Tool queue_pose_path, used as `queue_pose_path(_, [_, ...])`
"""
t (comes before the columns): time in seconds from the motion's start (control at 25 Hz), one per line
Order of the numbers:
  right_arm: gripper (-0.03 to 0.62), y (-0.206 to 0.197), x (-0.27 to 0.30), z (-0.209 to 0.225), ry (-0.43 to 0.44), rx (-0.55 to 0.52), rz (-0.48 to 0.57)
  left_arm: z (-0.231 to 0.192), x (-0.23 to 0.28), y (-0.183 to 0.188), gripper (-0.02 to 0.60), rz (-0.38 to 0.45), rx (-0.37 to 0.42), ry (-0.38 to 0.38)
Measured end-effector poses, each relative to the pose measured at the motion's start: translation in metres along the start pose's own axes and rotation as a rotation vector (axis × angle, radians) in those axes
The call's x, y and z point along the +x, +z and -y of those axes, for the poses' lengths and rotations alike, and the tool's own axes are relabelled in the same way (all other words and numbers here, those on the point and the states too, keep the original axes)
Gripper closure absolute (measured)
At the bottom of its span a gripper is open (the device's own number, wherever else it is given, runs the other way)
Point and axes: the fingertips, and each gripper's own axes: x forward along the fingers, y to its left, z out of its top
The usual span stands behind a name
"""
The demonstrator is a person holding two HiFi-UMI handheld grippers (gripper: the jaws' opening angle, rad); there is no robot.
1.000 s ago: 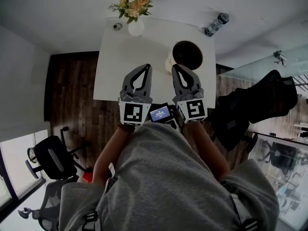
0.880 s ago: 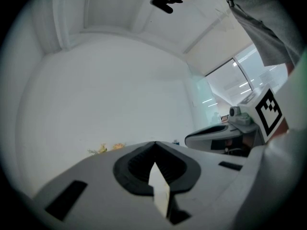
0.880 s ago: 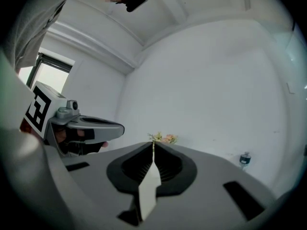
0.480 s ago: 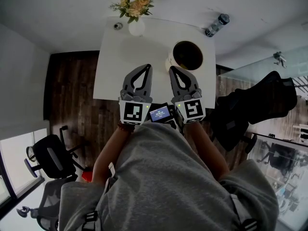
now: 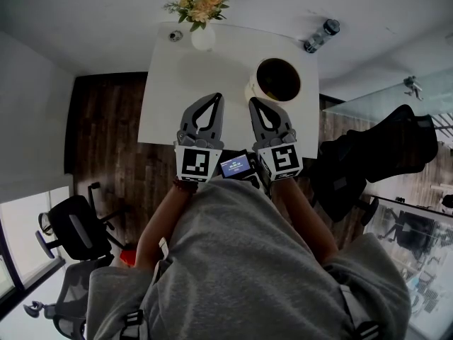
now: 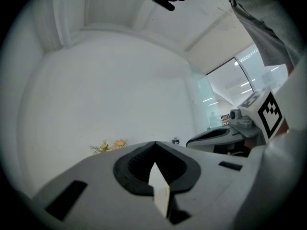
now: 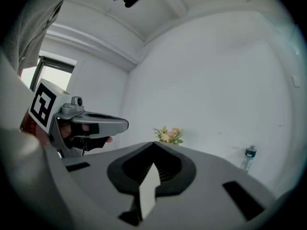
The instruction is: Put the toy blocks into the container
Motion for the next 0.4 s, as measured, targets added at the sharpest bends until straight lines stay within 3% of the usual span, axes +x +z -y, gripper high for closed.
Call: queue_pose_path(0.4, [0.591, 0.0001, 0.0011, -0.009, 0.039, 0.009, 0.001, -0.0035, -0.0017, 0.0009, 0.575, -0.002, 0.001, 0.001])
